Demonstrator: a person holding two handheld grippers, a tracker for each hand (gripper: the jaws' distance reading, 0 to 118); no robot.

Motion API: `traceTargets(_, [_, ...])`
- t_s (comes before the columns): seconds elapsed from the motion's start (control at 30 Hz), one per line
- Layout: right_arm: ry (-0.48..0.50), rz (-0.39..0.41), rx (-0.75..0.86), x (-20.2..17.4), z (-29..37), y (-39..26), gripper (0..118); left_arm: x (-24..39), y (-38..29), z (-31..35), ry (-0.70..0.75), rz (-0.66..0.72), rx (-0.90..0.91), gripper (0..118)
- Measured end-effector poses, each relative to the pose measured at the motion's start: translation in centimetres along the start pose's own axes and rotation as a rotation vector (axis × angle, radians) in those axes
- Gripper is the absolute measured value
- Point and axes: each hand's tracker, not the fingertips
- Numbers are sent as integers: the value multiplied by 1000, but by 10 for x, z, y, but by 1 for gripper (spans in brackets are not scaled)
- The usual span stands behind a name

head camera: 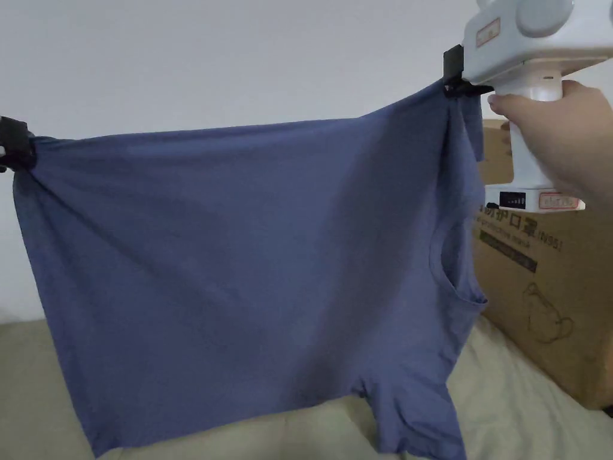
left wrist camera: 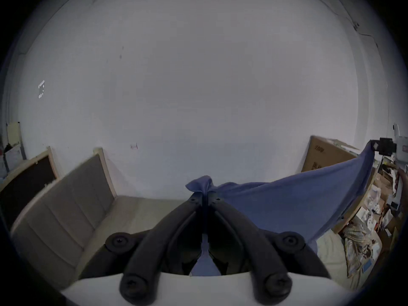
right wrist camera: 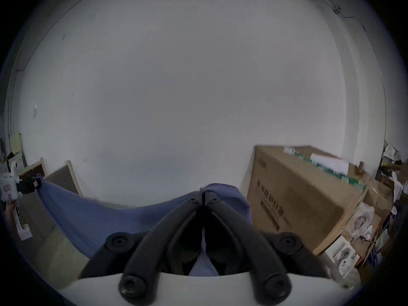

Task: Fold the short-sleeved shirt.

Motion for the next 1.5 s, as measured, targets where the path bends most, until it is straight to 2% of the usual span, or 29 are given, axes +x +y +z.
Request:
traceTargets(0.1, [27,-38,-145,2,-32,-86,1,-2,-69,-21,-24,54,-128,2])
traceTargets(0.23, [44,-72,-445,10,-48,-241,1,-7,-198,-30,-76,78,-386,2])
traceTargets(0.37, [83,30,-728,19,-6,-386,1,-18,-329,6,-74,67,-633,2])
traceTargets(0.47, [124,69,-855,34,54,-450,1,-30,-389,56,-85,101,-738,2])
traceTargets(0.53, [148,82,-888,43,99,-471,1,-34,-411,92,-123,104,-786,2])
traceTargets(0.67, [183,70,-914,58,169,-481,1,-38,-427,150,-159,16,-807,2])
traceTargets(0.7, [182,52,-916,62,183,-482,1,-38,-428,162,-159,17,-812,2])
traceTargets(0.8, [152,-91,-949,76,217,-484,1,-37,-429,196,-171,2,-819,2])
traceTargets(0.87, [156,-153,-962,81,238,-487,1,-36,-431,215,-179,-24,-822,2])
traceTargets(1.0, [159,-135,-965,80,268,-492,1,-36,-440,240,-182,-29,-840,2])
traceTargets(1.1, [145,-165,-965,80,281,-498,1,-33,-446,249,-181,-74,-867,3])
traceTargets(1.13, [147,-154,-966,75,284,-499,2,-33,-448,252,-182,-74,-865,6])
traceTargets(1.17, [147,-126,-958,73,285,-501,11,-33,-448,253,-183,-70,-866,21])
traceTargets(1.2, [142,-88,-946,67,286,-502,22,-33,-448,255,-180,-54,-864,43])
traceTargets(1.23, [103,-43,-937,60,288,-502,22,-32,-447,257,-162,-40,-858,43])
traceTargets(1.27, [74,3,-935,53,289,-500,28,-34,-447,260,-136,-29,-852,52])
traceTargets(1.3, [60,32,-933,48,290,-498,43,-36,-446,264,-131,-12,-841,71])
traceTargets(1.33, [54,59,-910,44,294,-493,68,-37,-443,268,-130,19,-825,98])
traceTargets(1.37, [35,81,-881,39,297,-486,85,-38,-438,273,-126,49,-796,118])
traceTargets(1.43, [-3,104,-832,32,302,-471,85,-39,-420,285,-128,107,-720,115])
traceTargets(1.5, [-2,74,-775,23,307,-454,85,-37,-401,298,-78,103,-602,114])
